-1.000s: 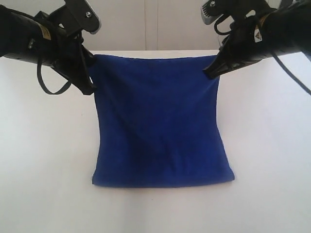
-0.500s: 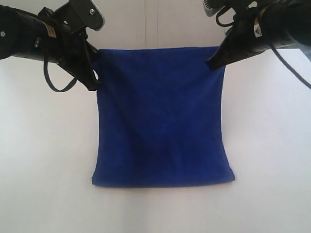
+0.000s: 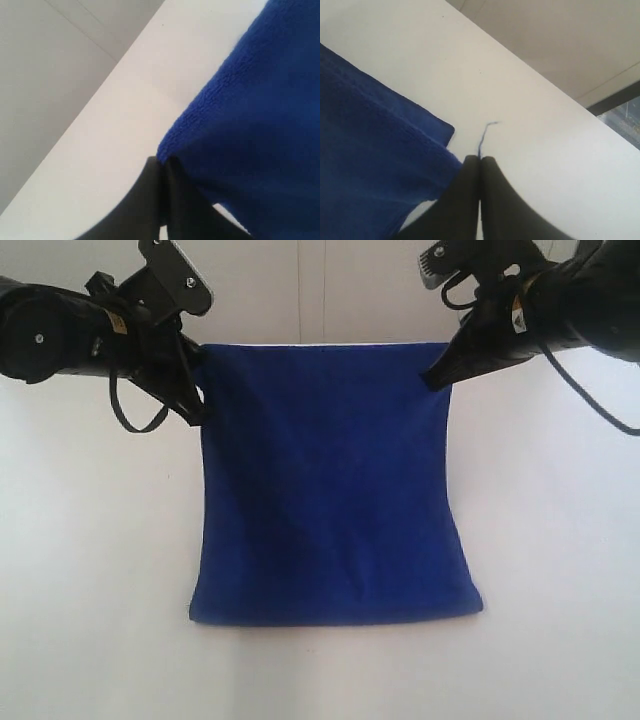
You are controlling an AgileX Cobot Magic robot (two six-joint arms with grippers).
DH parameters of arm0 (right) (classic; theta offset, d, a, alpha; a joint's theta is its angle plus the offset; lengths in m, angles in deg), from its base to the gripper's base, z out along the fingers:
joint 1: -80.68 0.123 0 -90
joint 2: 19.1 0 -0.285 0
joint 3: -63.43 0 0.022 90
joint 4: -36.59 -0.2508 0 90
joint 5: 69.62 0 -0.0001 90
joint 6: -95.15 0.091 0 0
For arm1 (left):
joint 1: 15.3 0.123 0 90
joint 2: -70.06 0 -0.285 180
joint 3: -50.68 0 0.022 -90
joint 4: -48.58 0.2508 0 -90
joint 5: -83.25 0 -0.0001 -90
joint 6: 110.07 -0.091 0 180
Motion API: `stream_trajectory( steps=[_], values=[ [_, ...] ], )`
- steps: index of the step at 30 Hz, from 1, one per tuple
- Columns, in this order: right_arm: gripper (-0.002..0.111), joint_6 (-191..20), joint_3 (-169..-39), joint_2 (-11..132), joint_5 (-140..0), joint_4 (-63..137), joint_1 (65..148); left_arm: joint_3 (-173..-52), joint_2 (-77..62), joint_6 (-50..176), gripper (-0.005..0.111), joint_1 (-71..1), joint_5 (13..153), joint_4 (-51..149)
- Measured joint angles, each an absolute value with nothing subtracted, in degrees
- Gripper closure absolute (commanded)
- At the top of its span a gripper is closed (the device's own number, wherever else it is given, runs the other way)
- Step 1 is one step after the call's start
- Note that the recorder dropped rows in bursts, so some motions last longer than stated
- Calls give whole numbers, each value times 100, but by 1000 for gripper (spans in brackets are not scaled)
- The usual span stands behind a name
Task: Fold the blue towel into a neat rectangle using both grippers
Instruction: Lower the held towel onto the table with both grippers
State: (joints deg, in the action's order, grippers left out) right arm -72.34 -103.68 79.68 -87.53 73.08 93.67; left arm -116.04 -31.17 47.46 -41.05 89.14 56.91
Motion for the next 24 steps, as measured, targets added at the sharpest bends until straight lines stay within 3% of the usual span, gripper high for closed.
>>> stream_trajectory(
  steps=[24],
  values=[
    [108, -7192, -10907, 8599, -8547, 7432, 8968, -11658, -3745, 5050, 107, -4080, 10144, 5691]
  ],
)
